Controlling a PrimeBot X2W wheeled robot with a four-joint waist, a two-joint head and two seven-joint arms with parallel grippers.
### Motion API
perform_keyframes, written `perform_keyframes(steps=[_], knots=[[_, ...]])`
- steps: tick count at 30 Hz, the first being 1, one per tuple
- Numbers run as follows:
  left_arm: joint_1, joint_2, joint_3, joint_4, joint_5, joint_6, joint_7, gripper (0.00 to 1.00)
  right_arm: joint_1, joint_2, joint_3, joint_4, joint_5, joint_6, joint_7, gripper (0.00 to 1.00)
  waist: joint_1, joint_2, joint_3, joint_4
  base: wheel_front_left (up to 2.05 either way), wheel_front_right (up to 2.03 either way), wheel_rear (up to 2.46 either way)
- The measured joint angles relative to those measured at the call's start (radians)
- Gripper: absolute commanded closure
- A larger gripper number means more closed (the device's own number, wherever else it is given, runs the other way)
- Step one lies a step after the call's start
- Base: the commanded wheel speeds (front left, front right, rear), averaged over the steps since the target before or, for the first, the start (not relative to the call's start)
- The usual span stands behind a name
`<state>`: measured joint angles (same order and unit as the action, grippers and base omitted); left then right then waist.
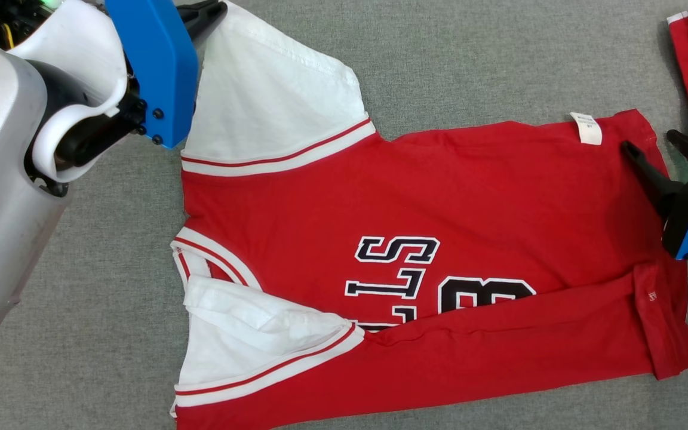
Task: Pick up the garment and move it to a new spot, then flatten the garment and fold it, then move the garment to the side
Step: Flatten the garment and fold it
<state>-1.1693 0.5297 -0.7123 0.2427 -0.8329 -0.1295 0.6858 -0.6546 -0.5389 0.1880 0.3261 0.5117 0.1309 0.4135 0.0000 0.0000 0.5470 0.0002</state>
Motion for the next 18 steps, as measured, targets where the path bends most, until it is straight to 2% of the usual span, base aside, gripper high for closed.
perform_keyframes(steps=[1, 3, 4, 11, 18], knots=[[0.000, 0.003, 0.000, -0.001, -0.001, 0.000, 0.000, 1.00, -0.005, -0.001, 0.007, 0.005, 0.002, 0.000, 0.000, 0.22, 0.0000, 0.0000, 0.001, 0.000, 0.00, 0.00, 0.00], [0.001, 0.007, -0.002, -0.001, -0.002, 0.000, -0.001, 1.00, -0.018, -0.003, 0.019, 0.010, 0.011, 0.000, -0.007, 0.90, 0.0000, 0.0000, 0.003, 0.000, 0.00, 0.00, 0.00], [0.001, 0.008, -0.002, -0.001, -0.002, 0.000, -0.002, 1.00, -0.021, -0.004, 0.024, 0.011, 0.015, 0.000, -0.012, 1.00, 0.0000, 0.0000, 0.003, 0.000, 0.00, 0.00, 0.00], [0.001, 0.021, 0.005, 0.018, -0.001, 0.000, -0.036, 1.00, -0.044, -0.022, 0.049, 0.023, 0.063, 0.000, -0.017, 1.00, 0.0000, 0.0000, 0.009, -0.002, 0.00, 0.00, 0.00], [-0.028, 0.025, 0.023, 0.050, 0.023, 0.000, -0.156, 1.00, -0.103, -0.026, 0.011, 0.019, 0.109, 0.000, -0.063, 1.00, 0.0001, 0.0000, 0.028, 0.001, 0.00, 0.00, 0.00]])
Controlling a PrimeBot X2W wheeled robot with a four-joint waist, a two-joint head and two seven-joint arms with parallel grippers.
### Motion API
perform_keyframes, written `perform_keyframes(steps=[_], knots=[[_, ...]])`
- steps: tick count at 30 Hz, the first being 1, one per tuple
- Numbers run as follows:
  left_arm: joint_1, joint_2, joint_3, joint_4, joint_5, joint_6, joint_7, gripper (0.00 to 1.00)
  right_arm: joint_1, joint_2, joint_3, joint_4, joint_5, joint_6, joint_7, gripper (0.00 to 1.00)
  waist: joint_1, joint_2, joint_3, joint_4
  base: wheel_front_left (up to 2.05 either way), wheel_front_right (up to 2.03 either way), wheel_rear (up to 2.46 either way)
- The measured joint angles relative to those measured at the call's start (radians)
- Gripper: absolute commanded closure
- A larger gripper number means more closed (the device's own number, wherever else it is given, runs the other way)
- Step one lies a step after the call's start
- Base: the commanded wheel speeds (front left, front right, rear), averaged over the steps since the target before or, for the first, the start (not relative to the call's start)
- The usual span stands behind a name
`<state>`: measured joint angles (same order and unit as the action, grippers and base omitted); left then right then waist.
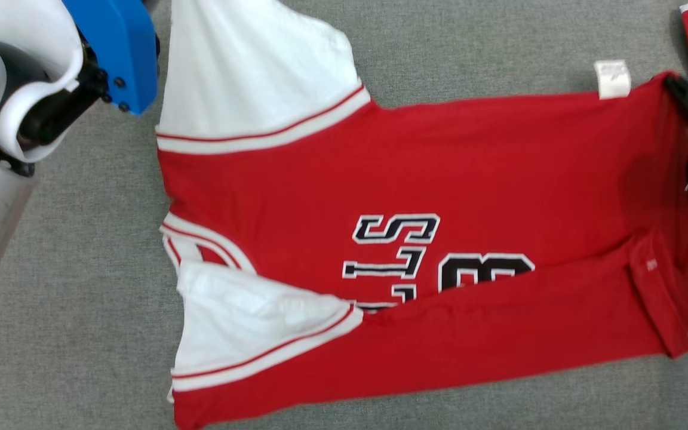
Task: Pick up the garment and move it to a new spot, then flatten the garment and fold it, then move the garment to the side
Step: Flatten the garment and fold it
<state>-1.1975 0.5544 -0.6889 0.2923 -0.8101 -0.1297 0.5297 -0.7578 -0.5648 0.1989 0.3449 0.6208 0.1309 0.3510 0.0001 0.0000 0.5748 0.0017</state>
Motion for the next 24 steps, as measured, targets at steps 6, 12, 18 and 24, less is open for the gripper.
perform_keyframes(steps=[6, 12, 18, 24], knots=[[-0.055, -0.005, 0.008, 0.035, -0.027, 0.000, -0.086, 1.00, -0.053, 0.002, -0.044, 0.000, 0.007, 0.000, -0.059, 1.00, 0.0000, 0.0000, -0.006, 0.013, 0.00, 0.00, 0.00], [-0.001, -0.019, 0.002, 0.031, -0.121, 0.000, -0.110, 1.00, -0.001, -0.011, -0.038, -0.024, 0.033, 0.000, -0.071, 1.00, -0.0001, -0.0001, -0.046, 0.037, 0.00, 0.00, 0.00], [0.136, 0.002, 0.011, -0.056, -0.211, 0.000, -0.128, 1.00, 0.112, -0.029, -0.046, -0.064, 0.048, 0.000, -0.085, 1.00, -0.0002, -0.0001, -0.080, 0.062, 0.00, 0.00, 0.00], [0.291, 0.067, 0.023, -0.195, -0.266, 0.034, -0.127, 1.00, 0.203, -0.046, -0.089, -0.088, 0.050, 0.000, -0.089, 1.00, -0.0001, 0.0000, -0.097, 0.079, 0.00, 0.00, 0.00]])
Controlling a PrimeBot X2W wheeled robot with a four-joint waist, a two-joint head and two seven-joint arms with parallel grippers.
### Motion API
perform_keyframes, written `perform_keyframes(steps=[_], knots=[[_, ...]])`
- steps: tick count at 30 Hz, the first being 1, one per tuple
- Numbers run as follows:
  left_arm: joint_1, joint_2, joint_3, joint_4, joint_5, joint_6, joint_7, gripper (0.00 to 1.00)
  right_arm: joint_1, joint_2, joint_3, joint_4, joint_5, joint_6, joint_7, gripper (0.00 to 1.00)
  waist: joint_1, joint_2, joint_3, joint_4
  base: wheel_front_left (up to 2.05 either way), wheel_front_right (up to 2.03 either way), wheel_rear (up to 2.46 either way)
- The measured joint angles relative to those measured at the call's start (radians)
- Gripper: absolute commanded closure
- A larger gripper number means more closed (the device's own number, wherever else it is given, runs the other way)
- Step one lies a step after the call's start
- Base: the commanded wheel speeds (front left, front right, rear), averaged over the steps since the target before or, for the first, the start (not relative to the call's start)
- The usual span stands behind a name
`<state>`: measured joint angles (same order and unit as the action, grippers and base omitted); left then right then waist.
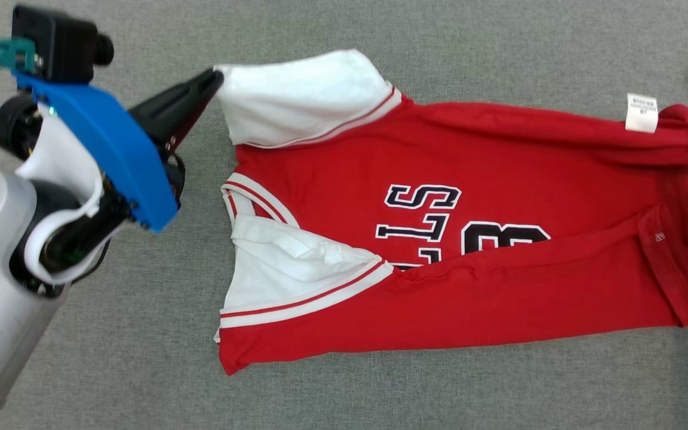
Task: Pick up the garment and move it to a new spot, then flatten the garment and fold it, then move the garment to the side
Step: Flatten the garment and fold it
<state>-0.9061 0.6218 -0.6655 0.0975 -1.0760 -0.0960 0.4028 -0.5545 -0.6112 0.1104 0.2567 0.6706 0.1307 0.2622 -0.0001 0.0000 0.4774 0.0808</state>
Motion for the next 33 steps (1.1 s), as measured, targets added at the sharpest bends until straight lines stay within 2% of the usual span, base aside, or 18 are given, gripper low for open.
perform_keyframes(steps=[10, 13, 16, 21, 24, 25, 26, 27, 28, 29, 33], knots=[[0.241, 0.111, 0.010, -0.238, -0.038, 0.088, -0.030, 1.00, 0.147, -0.005, -0.090, -0.045, 0.010, 0.000, -0.009, 1.00, 0.0000, -0.0001, -0.023, 0.018, 0.00, 0.00, 0.00], [0.289, 0.126, 0.009, -0.275, -0.042, 0.106, -0.041, 1.00, 0.181, 0.000, -0.107, -0.058, 0.013, 0.000, -0.009, 1.00, -0.0001, -0.0001, -0.030, 0.020, 0.00, 0.00, 0.00], [0.392, 0.155, -0.012, -0.336, -0.040, 0.145, -0.059, 1.00, 0.264, 0.012, -0.142, -0.099, 0.014, 0.000, -0.002, 1.00, -0.0001, -0.0001, -0.039, 0.026, 0.00, 0.00, 0.00], [0.458, 0.147, -0.043, -0.330, -0.022, 0.177, -0.082, 1.00, 0.310, 0.040, -0.159, -0.117, 0.011, 0.000, 0.018, 1.00, 0.0000, 0.0000, -0.038, 0.028, 0.00, 0.00, 0.00], [0.481, 0.108, -0.066, -0.289, -0.003, 0.185, -0.113, 1.00, 0.324, 0.067, -0.153, -0.120, 0.007, 0.000, 0.032, 1.00, 0.0000, 0.0000, -0.039, 0.027, 0.00, 0.00, 0.00], [0.482, 0.094, -0.075, -0.271, 0.014, 0.188, -0.127, 1.00, 0.328, 0.078, -0.150, -0.120, 0.010, 0.000, 0.036, 0.88, 0.0001, 0.0000, -0.042, 0.027, 0.00, 0.00, 0.00], [0.484, 0.082, -0.088, -0.251, 0.032, 0.188, -0.139, 1.00, 0.334, 0.088, -0.148, -0.120, 0.009, 0.000, 0.035, 0.50, 0.0002, 0.0000, -0.047, 0.026, 0.00, 0.00, 0.00], [0.491, 0.064, -0.092, -0.232, 0.042, 0.194, -0.160, 0.59, 0.336, 0.098, -0.152, -0.119, 0.005, 0.000, 0.025, 0.00, 0.0001, 0.0000, -0.053, 0.026, 0.00, 0.00, 0.00], [0.498, 0.044, -0.097, -0.212, 0.051, 0.201, -0.179, 0.14, 0.336, 0.106, -0.156, -0.118, 0.001, 0.000, 0.014, 0.00, 0.0001, 0.0000, -0.061, 0.025, 0.00, 0.00, 0.00], [0.506, 0.025, -0.101, -0.198, 0.063, 0.205, -0.205, 0.00, 0.340, 0.112, -0.157, -0.118, -0.002, 0.000, 0.002, 0.00, 0.0001, 0.0000, -0.071, 0.025, 0.00, 0.00, 0.00], [0.542, -0.041, -0.087, -0.150, 0.121, 0.243, -0.366, 0.00, 0.377, 0.148, -0.163, -0.120, -0.012, 0.000, -0.065, 0.00, 0.0000, -0.0001, -0.126, 0.021, 0.00, 0.00, 0.00]])
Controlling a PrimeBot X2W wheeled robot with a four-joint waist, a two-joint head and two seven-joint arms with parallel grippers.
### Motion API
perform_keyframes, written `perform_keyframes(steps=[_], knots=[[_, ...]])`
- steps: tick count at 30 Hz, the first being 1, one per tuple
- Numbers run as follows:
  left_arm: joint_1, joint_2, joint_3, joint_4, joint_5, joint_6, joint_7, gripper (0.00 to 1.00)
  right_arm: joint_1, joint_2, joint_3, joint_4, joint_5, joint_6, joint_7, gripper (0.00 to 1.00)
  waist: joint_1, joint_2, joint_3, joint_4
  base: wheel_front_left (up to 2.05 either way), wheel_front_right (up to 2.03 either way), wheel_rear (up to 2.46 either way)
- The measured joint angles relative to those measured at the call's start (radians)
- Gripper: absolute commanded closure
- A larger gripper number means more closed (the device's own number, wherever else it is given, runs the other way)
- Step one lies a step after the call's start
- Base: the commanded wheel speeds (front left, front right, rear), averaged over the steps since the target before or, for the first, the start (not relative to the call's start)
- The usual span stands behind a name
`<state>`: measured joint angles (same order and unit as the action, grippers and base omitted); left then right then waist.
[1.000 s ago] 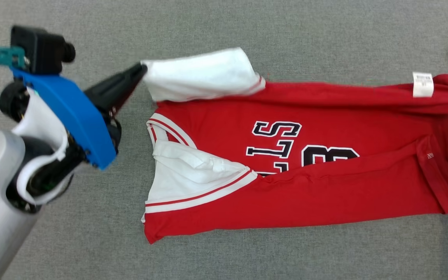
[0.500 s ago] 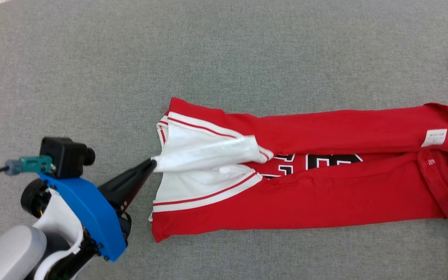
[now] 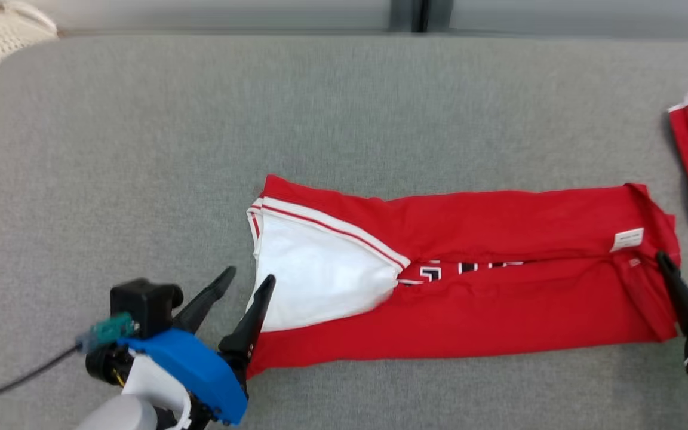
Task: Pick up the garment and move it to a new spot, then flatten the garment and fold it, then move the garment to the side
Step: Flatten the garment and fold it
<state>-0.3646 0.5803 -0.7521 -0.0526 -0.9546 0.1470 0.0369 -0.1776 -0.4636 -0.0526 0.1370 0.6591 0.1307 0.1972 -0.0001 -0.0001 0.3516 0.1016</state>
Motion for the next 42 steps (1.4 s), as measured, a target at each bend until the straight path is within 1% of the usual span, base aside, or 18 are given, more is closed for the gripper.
perform_keyframes(steps=[4, 7, 11, 13, 15, 17, 20, 21, 24, 27, 30, 32, 35, 36, 42], knots=[[0.066, -0.050, 0.026, 0.040, 0.051, 0.063, -0.162, 0.00, 0.054, 0.042, 0.012, -0.002, -0.015, 0.000, -0.076, 0.00, 0.0000, 0.0000, -0.074, -0.008, 0.00, 0.00, 0.00], [0.125, -0.076, 0.034, 0.053, 0.080, 0.108, -0.243, 0.00, 0.101, 0.073, 0.030, 0.000, -0.034, 0.000, -0.145, 0.00, -0.0001, 0.0000, -0.136, -0.016, 0.00, 0.00, 0.00], [0.206, -0.116, 0.056, 0.055, 0.137, 0.178, -0.287, 0.00, 0.163, 0.117, 0.050, 0.025, -0.060, 0.000, -0.214, 0.00, -0.0002, -0.0001, -0.215, -0.030, 0.00, 0.00, 0.00], [0.248, -0.148, 0.064, 0.055, 0.170, 0.210, -0.295, 0.00, 0.192, 0.134, 0.063, 0.038, -0.076, 0.000, -0.244, 0.00, -0.0003, -0.0001, -0.249, -0.040, 0.00, 0.00, 0.00], [0.286, -0.185, 0.075, 0.051, 0.212, 0.231, -0.296, 0.00, 0.212, 0.150, 0.067, 0.052, -0.094, 0.000, -0.273, 0.00, -0.0003, 0.0000, -0.279, -0.048, 0.00, 0.00, 0.00], [0.313, -0.214, 0.101, 0.036, 0.281, 0.246, -0.298, 0.00, 0.232, 0.168, 0.070, 0.064, -0.106, 0.000, -0.303, 0.00, -0.0002, 0.0000, -0.307, -0.054, 0.00, 0.00, 0.00], [0.380, -0.253, 0.134, 0.007, 0.359, 0.253, -0.298, 0.00, 0.260, 0.192, 0.072, 0.077, -0.116, 0.000, -0.339, 0.00, -0.0003, 0.0000, -0.342, -0.061, 0.00, 0.00, 0.00], [0.401, -0.258, 0.137, -0.002, 0.390, 0.253, -0.298, 0.00, 0.270, 0.196, 0.072, 0.081, -0.123, 0.000, -0.348, 0.00, -0.0003, 0.0000, -0.351, -0.064, 0.00, 0.00, 0.00], [0.452, -0.258, 0.142, -0.012, 0.469, 0.248, -0.298, 0.00, 0.290, 0.209, 0.070, 0.089, -0.131, 0.000, -0.368, 0.00, -0.0002, 0.0000, -0.370, -0.068, 0.00, 0.00, 0.00], [0.495, -0.261, 0.157, -0.016, 0.521, 0.249, -0.298, 0.00, 0.300, 0.224, 0.058, 0.098, -0.141, 0.000, -0.382, 0.00, -0.0001, 0.0000, -0.380, -0.067, 0.00, 0.00, 0.00], [0.519, -0.263, 0.162, -0.021, 0.556, 0.250, -0.299, 0.00, 0.306, 0.236, 0.036, 0.113, -0.147, 0.000, -0.384, 0.00, -0.0001, 0.0000, -0.384, -0.054, 0.00, 0.00, 0.00], [0.530, -0.267, 0.164, -0.024, 0.570, 0.247, -0.298, 0.00, 0.303, 0.254, 0.004, 0.123, -0.141, 0.000, -0.384, 0.00, 0.0000, 0.0000, -0.382, -0.043, 0.00, 0.00, 0.00], [0.534, -0.273, 0.165, -0.026, 0.588, 0.240, -0.299, 0.00, 0.281, 0.269, -0.030, 0.146, -0.138, 0.000, -0.358, 0.00, 0.0000, 0.0002, -0.375, -0.024, 0.00, 0.00, 0.00], [0.539, -0.278, 0.165, -0.026, 0.595, 0.238, -0.299, 0.00, 0.244, 0.273, -0.063, 0.169, -0.144, 0.000, -0.327, 0.00, 0.0000, 0.0002, -0.368, -0.008, 0.00, 0.00, 0.00], [0.534, -0.295, 0.166, -0.024, 0.613, 0.214, -0.299, 0.00, 0.089, 0.276, -0.160, 0.271, -0.201, 0.000, -0.194, 0.00, 0.0002, 0.0003, -0.318, 0.030, 0.00, 0.00, 0.00]])
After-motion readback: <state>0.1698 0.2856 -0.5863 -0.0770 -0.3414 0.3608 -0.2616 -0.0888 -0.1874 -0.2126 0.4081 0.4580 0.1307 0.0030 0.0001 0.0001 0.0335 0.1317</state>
